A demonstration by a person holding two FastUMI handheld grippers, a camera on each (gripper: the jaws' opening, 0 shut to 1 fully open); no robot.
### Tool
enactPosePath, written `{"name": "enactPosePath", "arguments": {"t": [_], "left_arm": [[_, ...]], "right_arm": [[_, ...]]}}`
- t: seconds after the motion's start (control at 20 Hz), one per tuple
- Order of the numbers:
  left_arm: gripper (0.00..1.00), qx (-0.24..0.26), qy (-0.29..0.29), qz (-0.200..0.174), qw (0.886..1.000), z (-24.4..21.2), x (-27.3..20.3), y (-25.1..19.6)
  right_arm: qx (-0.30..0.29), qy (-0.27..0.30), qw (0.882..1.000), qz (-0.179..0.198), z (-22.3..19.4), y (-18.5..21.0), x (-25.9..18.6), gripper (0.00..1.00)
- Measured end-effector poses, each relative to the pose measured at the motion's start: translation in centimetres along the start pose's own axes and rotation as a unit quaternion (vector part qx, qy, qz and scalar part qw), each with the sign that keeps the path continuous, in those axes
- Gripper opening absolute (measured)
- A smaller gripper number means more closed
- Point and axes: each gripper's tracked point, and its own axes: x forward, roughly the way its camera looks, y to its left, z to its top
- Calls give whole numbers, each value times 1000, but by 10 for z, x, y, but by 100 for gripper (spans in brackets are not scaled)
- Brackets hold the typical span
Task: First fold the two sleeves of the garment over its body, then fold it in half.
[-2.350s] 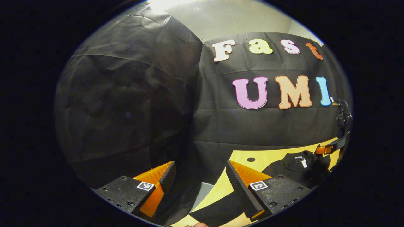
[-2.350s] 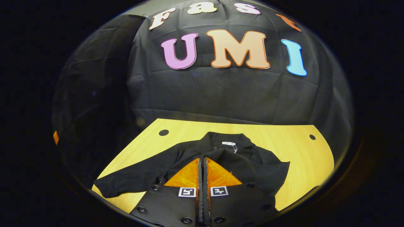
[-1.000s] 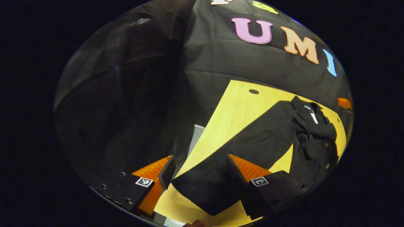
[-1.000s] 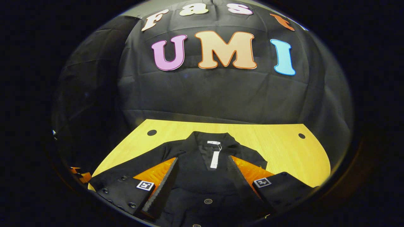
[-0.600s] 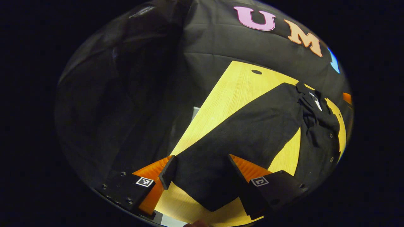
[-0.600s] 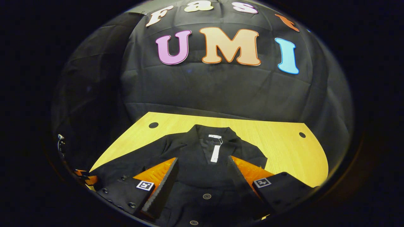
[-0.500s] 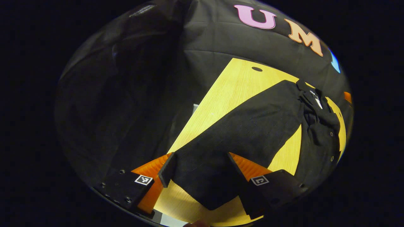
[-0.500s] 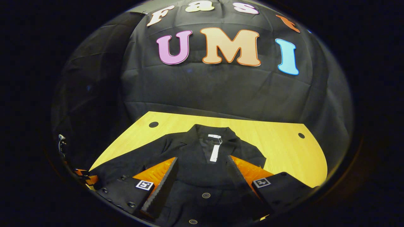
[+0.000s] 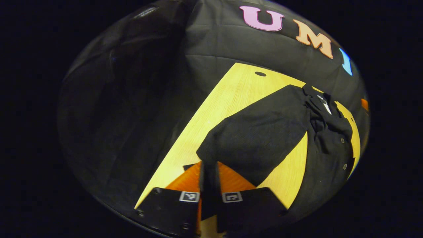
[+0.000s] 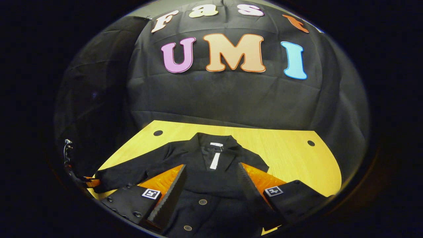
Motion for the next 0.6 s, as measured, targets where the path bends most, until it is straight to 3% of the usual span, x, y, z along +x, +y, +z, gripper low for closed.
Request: {"name": "enactPosePath", "arguments": {"t": [0.05, 0.25, 0.6], "left_arm": [[0, 0, -2, 9, 1000, 0, 0, 2], [0, -24, -8, 19, 1000, 13, -6, -4], [0, -12, -114, 1, 993, 115, -36, -40]], "right_arm": [[8, 5, 1000, 2, -4, -6, -2, 98], [22, 0, 1000, -5, -7, -39, -12, 98], [46, -5, 999, -21, -16, -89, -25, 98]]}}
